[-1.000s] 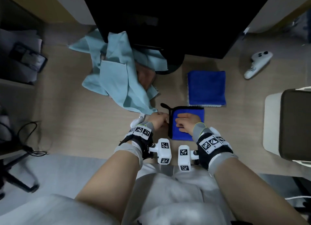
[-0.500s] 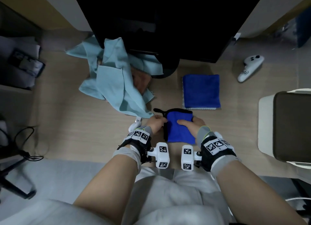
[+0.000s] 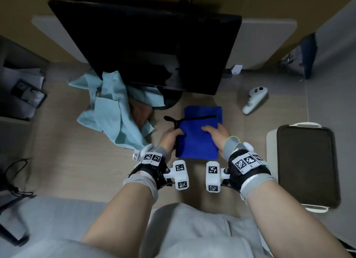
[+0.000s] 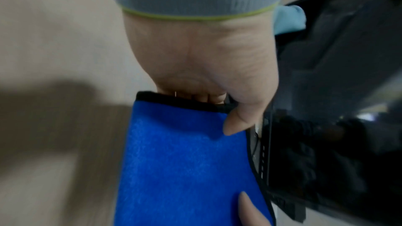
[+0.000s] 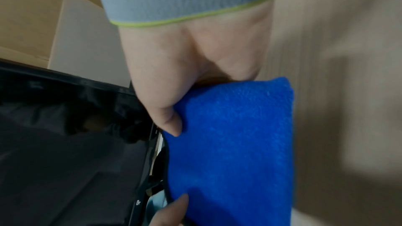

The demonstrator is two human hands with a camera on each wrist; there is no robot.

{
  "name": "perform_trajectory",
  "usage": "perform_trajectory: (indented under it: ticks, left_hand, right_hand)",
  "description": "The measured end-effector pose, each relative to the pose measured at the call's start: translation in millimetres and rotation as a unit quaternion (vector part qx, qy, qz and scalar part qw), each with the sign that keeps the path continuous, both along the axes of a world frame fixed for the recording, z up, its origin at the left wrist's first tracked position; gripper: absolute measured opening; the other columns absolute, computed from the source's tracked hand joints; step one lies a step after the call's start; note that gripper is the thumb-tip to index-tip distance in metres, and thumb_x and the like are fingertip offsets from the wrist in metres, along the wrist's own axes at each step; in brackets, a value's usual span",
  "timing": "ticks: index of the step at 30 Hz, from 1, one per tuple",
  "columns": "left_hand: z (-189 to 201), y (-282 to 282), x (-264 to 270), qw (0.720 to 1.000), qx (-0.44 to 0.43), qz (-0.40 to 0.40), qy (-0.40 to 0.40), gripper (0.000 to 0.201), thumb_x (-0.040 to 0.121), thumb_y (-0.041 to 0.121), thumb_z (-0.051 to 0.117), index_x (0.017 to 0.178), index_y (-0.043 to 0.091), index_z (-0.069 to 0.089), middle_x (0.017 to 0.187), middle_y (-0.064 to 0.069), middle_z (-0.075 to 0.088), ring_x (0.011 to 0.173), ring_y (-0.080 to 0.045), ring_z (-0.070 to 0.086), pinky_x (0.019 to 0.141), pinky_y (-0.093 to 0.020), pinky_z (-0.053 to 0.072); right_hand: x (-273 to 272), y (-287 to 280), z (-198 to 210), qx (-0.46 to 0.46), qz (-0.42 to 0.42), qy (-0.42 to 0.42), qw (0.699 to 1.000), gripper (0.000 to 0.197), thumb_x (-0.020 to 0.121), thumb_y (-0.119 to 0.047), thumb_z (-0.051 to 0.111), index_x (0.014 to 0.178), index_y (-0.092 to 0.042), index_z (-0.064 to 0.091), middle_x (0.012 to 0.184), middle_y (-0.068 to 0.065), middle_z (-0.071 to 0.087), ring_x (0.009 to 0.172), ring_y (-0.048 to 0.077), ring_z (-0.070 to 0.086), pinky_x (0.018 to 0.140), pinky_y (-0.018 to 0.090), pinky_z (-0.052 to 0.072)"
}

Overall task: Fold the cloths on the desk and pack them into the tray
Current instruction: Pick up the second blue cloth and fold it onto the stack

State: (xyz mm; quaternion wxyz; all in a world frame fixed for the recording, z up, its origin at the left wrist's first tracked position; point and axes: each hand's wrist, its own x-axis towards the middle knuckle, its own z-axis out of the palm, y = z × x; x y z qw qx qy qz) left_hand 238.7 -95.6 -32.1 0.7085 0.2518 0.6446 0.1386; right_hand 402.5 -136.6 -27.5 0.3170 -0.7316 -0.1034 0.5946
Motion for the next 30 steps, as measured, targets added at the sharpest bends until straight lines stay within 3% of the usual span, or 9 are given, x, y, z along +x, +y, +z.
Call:
perform_trajectory:
  ticks: [4, 8, 11, 13, 16, 18, 21, 25, 30]
  left_hand:
    - [-8, 19, 23, 0.995, 0.064, -0.051, 0.061, 0.006, 0.087, 0.019, 0.064, 0.09, 0.023, 0.062, 0.103, -0.008, 0.068, 0.096, -0.028, 0.064, 0.085, -0.039, 0.051]
    - [-21, 35, 39, 0.989, 0.081, -0.077, 0.097, 0.002, 0.09, 0.021, 0.062, 0.092, 0.022, 0.06, 0.102, -0.008, 0.066, 0.097, -0.029, 0.062, 0.086, -0.043, 0.052]
    - [-29, 41, 44, 0.982, 0.087, -0.109, 0.127, 0.017, 0.091, 0.026, 0.061, 0.105, 0.017, 0.06, 0.102, -0.007, 0.064, 0.1, -0.03, 0.061, 0.088, -0.045, 0.052]
    - [-36, 47, 46, 0.976, 0.086, -0.133, 0.15, 0.039, 0.085, 0.035, 0.062, 0.117, 0.013, 0.06, 0.107, -0.007, 0.063, 0.105, -0.032, 0.06, 0.092, -0.049, 0.052]
    - [-42, 52, 45, 0.977, 0.075, -0.132, 0.151, 0.068, 0.069, 0.043, 0.058, 0.129, 0.011, 0.055, 0.12, -0.01, 0.061, 0.109, -0.032, 0.059, 0.094, -0.05, 0.051]
    - [-48, 56, 44, 0.977, 0.065, -0.135, 0.15, 0.066, 0.071, 0.041, 0.06, 0.13, 0.012, 0.054, 0.123, -0.012, 0.062, 0.11, -0.033, 0.059, 0.095, -0.05, 0.05]
    - [-50, 56, 42, 0.978, 0.055, -0.138, 0.146, 0.048, 0.085, 0.024, 0.063, 0.131, 0.013, 0.055, 0.123, -0.013, 0.063, 0.11, -0.033, 0.06, 0.097, -0.048, 0.05]
    - [-40, 51, 34, 0.985, 0.061, -0.102, 0.127, 0.057, 0.083, 0.015, 0.061, 0.138, 0.014, 0.048, 0.129, -0.011, 0.061, 0.114, -0.03, 0.059, 0.1, -0.042, 0.048]
    - [-23, 42, 3, 0.976, 0.125, -0.029, 0.175, 0.044, 0.086, 0.015, 0.061, 0.129, 0.017, 0.052, 0.12, -0.006, 0.064, 0.106, -0.026, 0.063, 0.091, -0.033, 0.05]
  right_hand:
    - [29, 13, -13, 0.0, 0.002, -0.049, 0.999, 0.077, 0.065, -0.054, 0.068, 0.129, -0.013, 0.054, 0.121, 0.011, 0.064, 0.105, 0.033, 0.063, 0.093, 0.05, 0.052]
    - [45, 29, -20, -0.007, 0.019, -0.084, 0.996, 0.025, 0.089, -0.028, 0.063, 0.105, -0.008, 0.061, 0.109, 0.021, 0.066, 0.098, 0.038, 0.064, 0.089, 0.051, 0.052]
    - [50, 35, -33, -0.02, 0.016, -0.091, 0.996, 0.033, 0.091, -0.022, 0.061, 0.12, -0.006, 0.058, 0.12, 0.015, 0.063, 0.106, 0.035, 0.061, 0.094, 0.046, 0.05]
    - [53, 40, -44, -0.03, 0.011, -0.09, 0.995, 0.043, 0.091, -0.016, 0.061, 0.132, -0.007, 0.053, 0.126, 0.012, 0.059, 0.112, 0.031, 0.059, 0.095, 0.037, 0.048]
    - [54, 40, -52, -0.026, -0.027, -0.089, 0.995, 0.045, 0.089, -0.005, 0.061, 0.133, -0.007, 0.051, 0.125, 0.013, 0.058, 0.109, 0.028, 0.058, 0.095, 0.035, 0.047]
    - [54, 39, -56, -0.025, -0.043, -0.092, 0.995, 0.045, 0.086, 0.001, 0.061, 0.13, -0.007, 0.052, 0.123, 0.012, 0.06, 0.103, 0.023, 0.058, 0.094, 0.034, 0.047]
    - [53, 37, -58, -0.03, -0.057, -0.109, 0.992, 0.045, 0.082, 0.008, 0.059, 0.124, -0.007, 0.055, 0.122, 0.012, 0.062, 0.102, 0.024, 0.059, 0.092, 0.033, 0.048]
    - [48, 29, -44, -0.036, -0.063, -0.167, 0.983, 0.044, 0.084, -0.004, 0.062, 0.126, -0.014, 0.052, 0.115, -0.003, 0.055, 0.096, 0.02, 0.056, 0.079, 0.026, 0.043]
    - [20, 30, -27, 0.008, -0.071, -0.18, 0.981, 0.026, 0.084, -0.009, 0.062, 0.108, -0.016, 0.06, 0.093, 0.0, 0.06, 0.078, 0.022, 0.055, 0.057, 0.023, 0.039]
